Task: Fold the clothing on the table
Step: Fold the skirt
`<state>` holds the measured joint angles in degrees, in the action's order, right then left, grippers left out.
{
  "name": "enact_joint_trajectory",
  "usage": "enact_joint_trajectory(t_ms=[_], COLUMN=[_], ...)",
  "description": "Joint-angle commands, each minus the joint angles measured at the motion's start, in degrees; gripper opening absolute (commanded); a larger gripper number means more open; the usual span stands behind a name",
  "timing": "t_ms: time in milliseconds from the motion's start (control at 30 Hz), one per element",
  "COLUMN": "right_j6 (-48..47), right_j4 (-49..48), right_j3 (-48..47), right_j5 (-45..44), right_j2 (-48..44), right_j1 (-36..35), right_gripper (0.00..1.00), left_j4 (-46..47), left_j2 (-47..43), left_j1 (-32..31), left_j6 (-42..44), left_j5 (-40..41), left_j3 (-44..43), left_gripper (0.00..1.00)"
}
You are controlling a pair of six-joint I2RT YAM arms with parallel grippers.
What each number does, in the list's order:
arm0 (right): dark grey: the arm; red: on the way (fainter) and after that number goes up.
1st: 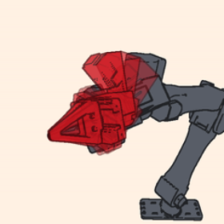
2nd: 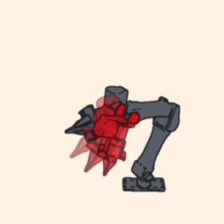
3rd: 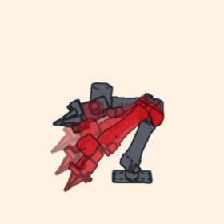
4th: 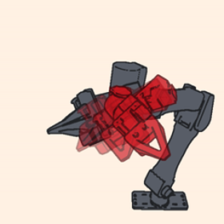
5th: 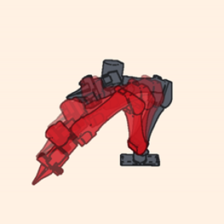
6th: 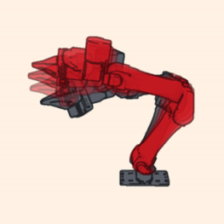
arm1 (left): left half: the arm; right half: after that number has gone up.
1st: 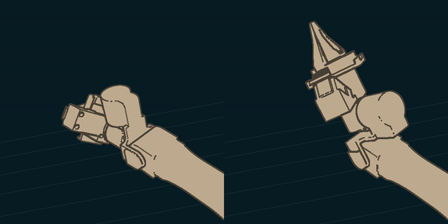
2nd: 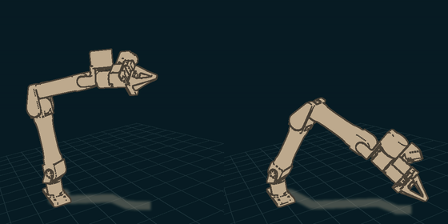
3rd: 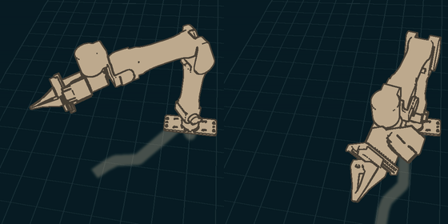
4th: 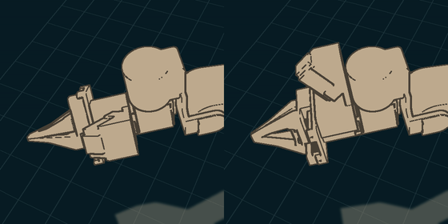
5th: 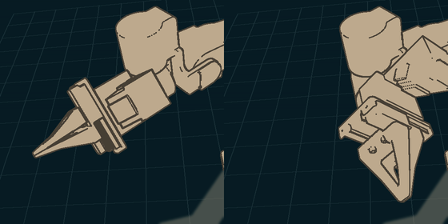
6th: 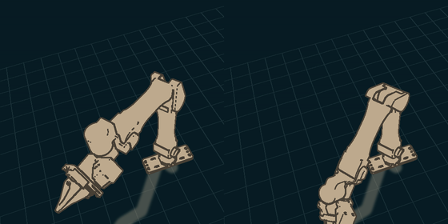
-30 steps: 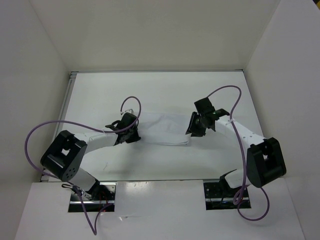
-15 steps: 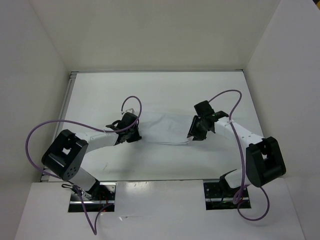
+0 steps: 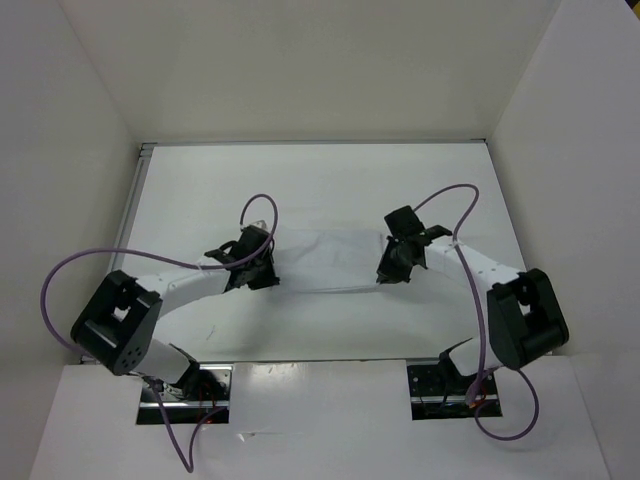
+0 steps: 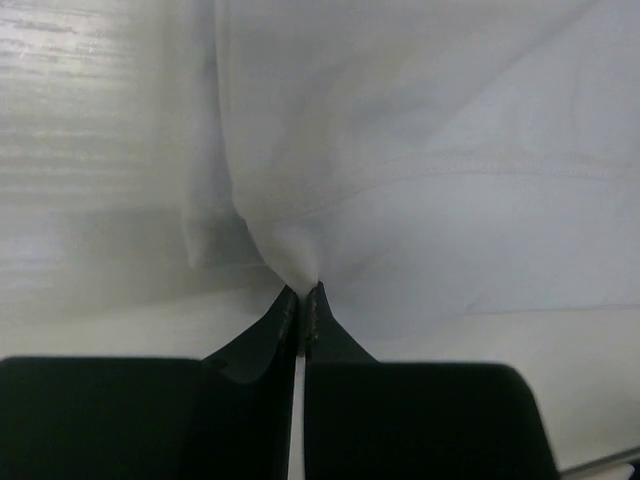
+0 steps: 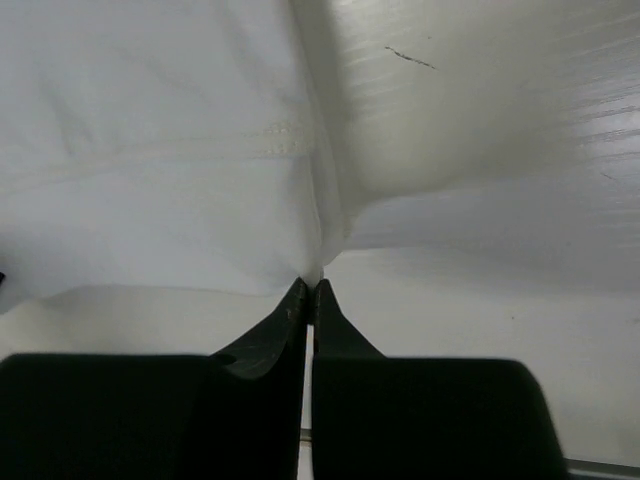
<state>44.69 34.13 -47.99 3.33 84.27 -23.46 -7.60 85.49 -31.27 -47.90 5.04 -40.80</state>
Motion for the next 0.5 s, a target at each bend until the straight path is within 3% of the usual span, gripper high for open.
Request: enact_joint_trajectory(t_ms=[0,200,467], right_j6=[1.02,-0.74,-2.93], right_j4=[1.28,4.54,3.93], right_j3=[-3.86,-7.21,-13.09], right_j5=[-5.08,-4.92,-5.17], right_j2=[-7.71,-8.43,-5.97], right_j1=[-0.53,-0.53,-0.53], right_gripper=[0.0,0.0,0.0], left_j4=[-6.28,-11.3,-11.3], left_j2=[-8.04,-15.79,-16.94], left_j1=[-0.2,0.33,0.86], left_j6=[2.28,3.33,4.12], left_j5=[-1.78,-3.02,-1.97], left_j3=[-1.65,-4.29,-7.45], left_gripper=[0.0,0.02,0.03])
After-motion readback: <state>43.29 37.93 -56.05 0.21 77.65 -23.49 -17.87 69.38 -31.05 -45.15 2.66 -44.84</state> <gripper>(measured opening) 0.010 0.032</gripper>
